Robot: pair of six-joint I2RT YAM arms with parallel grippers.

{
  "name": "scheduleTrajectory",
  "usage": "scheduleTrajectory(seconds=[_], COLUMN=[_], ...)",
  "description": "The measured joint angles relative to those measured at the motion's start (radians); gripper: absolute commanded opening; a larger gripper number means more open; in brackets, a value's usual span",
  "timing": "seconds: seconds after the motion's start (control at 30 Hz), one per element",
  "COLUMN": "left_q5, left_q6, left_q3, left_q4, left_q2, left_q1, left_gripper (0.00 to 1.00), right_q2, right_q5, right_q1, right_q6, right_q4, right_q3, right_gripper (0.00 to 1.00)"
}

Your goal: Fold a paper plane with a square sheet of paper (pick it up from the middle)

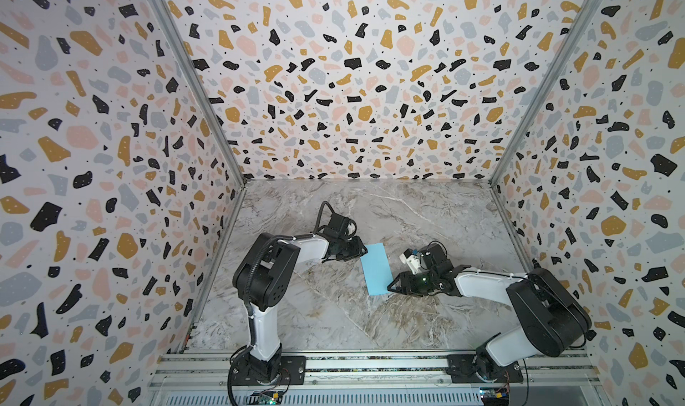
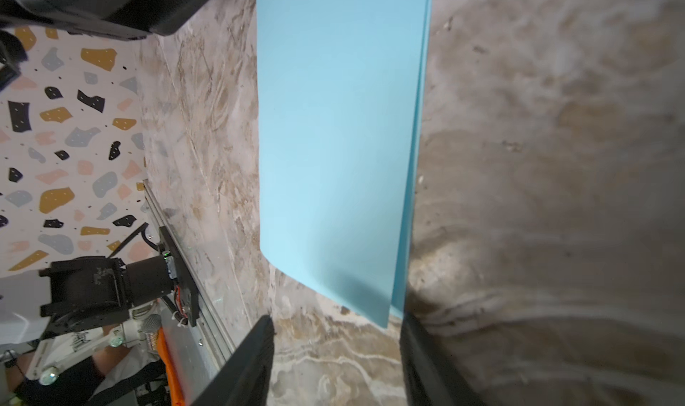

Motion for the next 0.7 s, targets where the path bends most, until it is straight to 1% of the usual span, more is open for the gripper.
scheduleTrajectory(seconds=[0.13, 0.23, 0.33, 0.4, 0.5, 0.7], left_q5=[-0.042, -0.060, -0.037, -0.019, 0.008, 0.032], left_q6=[0.005, -0.004, -0.040, -0.060, -0.083, -0.103], left_q3=[0.008, -0.015, -0.064, -0.080, -0.086, -0.086], left_q4=[-0.018, -0.007, 0.048, 0.079, 0.111, 0.131], left_q2=[-0.033, -0.088, -0.138, -0.142, -0.119, -0.047], left_q1=[0.000, 0.000, -0.006, -0.020, -0.050, -0.077], left_gripper=[0.52, 0.54, 0.52, 0.49, 0.43, 0.43], right_q2=[-0.019, -0.021, -0.021, -0.017, -0.004, 0.029], right_q5=[-0.003, -0.013, -0.034, -0.051, -0.079, -0.110], right_q1=[-0.029, -0.045, -0.055, -0.056, -0.056, -0.055], right_q6=[0.044, 0.067, 0.086, 0.095, 0.104, 0.108], right_q4=[0.014, 0.031, 0.055, 0.067, 0.094, 0.116], right_q3=[-0.018, -0.038, -0.055, -0.060, -0.060, -0.060], right_gripper=[0.56, 0.54, 0.53, 0.52, 0.49, 0.47])
